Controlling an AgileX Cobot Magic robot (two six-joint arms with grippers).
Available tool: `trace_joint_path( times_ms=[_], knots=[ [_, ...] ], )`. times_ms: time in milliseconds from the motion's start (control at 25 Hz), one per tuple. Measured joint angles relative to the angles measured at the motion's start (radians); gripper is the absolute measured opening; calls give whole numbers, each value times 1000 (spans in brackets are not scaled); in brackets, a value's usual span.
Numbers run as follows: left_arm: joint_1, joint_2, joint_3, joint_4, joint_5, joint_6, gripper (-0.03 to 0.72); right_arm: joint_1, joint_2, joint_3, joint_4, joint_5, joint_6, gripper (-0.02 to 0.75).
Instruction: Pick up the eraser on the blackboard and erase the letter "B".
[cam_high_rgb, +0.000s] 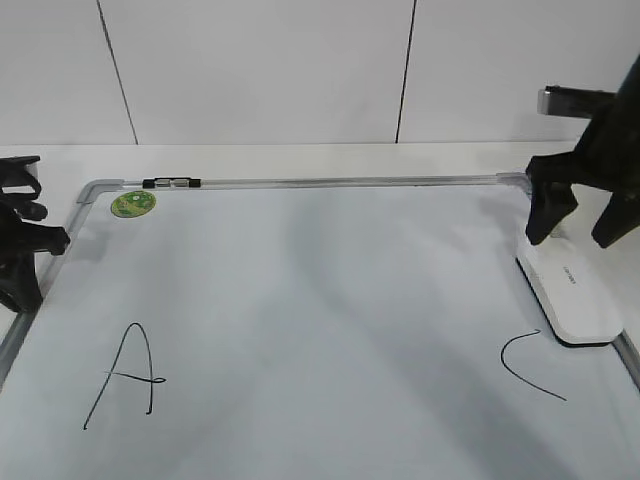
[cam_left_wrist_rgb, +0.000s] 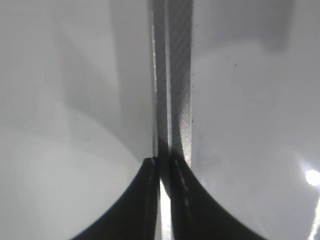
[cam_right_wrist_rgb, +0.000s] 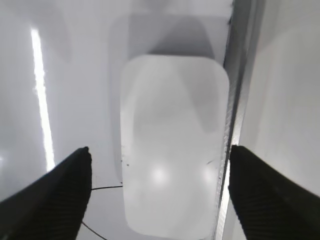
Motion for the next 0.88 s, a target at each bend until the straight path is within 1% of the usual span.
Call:
trace_joint_path(
  times_ms=[160, 280, 320, 400, 480, 560, 600, 760, 880],
  knots=[
    [0, 0, 0, 0, 0, 0, 45, 0, -21, -18, 2, 6, 32, 631],
    [0, 0, 0, 0, -2, 4, 73, 0, -47, -19, 4, 9, 47, 610],
    [0, 0, 0, 0, -2, 4, 99, 0, -58, -19, 6, 11, 52, 605],
    [0, 0, 0, 10, -2, 8, 176, 0, -75, -19, 6, 11, 56, 597],
    [2, 0, 0, 23, -3, 8, 275, 0, -101, -19, 8, 13, 65, 593],
    [3, 0, 0, 30, -3, 10, 337, 0, -129, -19, 10, 15, 68, 593],
    [3, 0, -3, 30, -3, 10, 355, 0, -143, -19, 10, 15, 68, 593],
    [1, 0, -20, 17, 24, 10, 381, 0, -203, -19, 10, 17, 71, 592],
    [-1, -4, -65, 11, 76, 10, 385, 0, -236, -19, 10, 19, 72, 592]
  ],
)
